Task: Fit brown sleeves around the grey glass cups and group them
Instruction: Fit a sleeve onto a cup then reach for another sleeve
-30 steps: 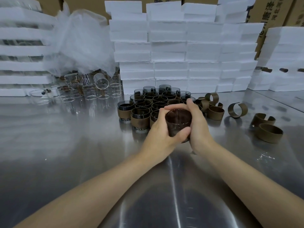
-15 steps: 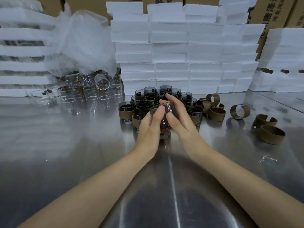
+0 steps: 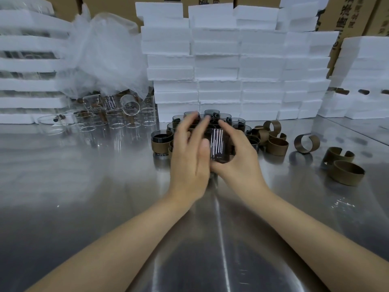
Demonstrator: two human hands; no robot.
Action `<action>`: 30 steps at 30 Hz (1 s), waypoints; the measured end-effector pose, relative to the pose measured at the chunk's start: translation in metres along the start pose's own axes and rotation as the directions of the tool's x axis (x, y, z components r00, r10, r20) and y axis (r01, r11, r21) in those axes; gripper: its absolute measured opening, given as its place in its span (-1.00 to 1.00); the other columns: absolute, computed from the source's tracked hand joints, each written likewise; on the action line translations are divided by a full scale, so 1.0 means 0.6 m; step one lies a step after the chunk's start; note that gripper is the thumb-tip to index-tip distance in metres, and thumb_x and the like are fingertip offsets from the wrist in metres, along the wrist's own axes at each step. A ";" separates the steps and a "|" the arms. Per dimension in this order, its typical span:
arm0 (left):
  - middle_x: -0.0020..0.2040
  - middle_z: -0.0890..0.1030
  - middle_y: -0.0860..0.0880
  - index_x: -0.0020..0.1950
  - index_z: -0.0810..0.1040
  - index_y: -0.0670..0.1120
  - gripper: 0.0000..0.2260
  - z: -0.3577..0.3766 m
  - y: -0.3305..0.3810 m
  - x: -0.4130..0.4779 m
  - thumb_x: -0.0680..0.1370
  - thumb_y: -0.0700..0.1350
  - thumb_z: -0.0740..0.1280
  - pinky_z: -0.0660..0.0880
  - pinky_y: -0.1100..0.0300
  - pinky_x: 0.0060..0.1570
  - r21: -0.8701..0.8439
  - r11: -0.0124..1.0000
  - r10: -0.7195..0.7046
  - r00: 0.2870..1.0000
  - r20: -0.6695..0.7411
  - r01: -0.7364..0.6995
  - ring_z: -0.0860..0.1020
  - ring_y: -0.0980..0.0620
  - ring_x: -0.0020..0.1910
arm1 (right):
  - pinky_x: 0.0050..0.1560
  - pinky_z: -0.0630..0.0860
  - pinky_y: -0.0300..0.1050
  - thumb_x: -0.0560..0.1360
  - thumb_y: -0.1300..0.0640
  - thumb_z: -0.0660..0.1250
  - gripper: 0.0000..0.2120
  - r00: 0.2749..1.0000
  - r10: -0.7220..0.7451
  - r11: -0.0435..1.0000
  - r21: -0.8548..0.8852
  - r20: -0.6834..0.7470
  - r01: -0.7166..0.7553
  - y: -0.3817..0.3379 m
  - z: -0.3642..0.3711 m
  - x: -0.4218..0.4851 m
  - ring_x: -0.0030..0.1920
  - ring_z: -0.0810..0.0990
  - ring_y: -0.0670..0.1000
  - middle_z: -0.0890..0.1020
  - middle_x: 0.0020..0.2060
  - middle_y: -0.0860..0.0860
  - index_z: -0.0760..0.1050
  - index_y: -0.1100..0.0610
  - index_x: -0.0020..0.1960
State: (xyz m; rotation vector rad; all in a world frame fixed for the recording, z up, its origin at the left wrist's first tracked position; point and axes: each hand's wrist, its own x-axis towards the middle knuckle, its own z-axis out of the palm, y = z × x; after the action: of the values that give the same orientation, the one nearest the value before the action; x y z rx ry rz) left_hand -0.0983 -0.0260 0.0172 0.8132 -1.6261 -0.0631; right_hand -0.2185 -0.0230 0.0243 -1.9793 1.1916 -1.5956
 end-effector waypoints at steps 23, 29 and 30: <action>0.11 0.65 0.00 0.24 0.56 0.11 -0.69 -0.012 0.012 0.025 0.52 -0.13 0.37 0.59 0.19 -0.02 -0.612 0.362 -0.458 0.706 0.540 0.703 0.65 0.05 0.07 | 0.08 0.47 -0.33 0.11 -0.38 0.40 -0.31 0.998 0.032 0.982 -0.186 0.060 -0.020 -0.007 -0.006 -0.008 0.07 0.55 -0.32 0.61 0.01 -0.33 0.35 -0.28 0.20; 0.31 0.55 0.12 0.34 0.41 0.28 -0.55 -0.008 0.022 0.024 0.46 0.23 0.35 0.58 0.15 0.07 -0.605 0.426 -0.428 0.739 0.520 0.672 0.60 0.10 0.20 | -0.01 0.44 -0.44 0.22 -0.36 0.46 -0.36 0.997 0.062 0.997 0.042 0.047 -0.064 0.007 -0.002 -0.007 0.02 0.56 -0.32 0.60 -0.01 -0.22 0.35 -0.13 0.18; 0.39 0.48 0.11 0.35 0.35 0.33 -0.46 -0.004 0.024 0.020 0.39 0.35 0.33 0.54 0.11 0.17 -0.584 0.501 -0.406 0.770 0.493 0.639 0.55 0.08 0.28 | -0.03 0.43 -0.46 0.29 -0.34 0.42 -0.40 0.996 0.076 0.994 0.074 0.034 -0.079 0.008 -0.001 -0.008 0.00 0.56 -0.33 0.59 -0.02 -0.21 0.36 -0.09 0.19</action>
State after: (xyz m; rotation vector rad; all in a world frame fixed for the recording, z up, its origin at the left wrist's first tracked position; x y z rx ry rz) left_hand -0.1027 -0.0206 0.0349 0.6395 -1.3581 -1.2819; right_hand -0.2211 -0.0222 0.0182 -1.8810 1.1643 -1.5430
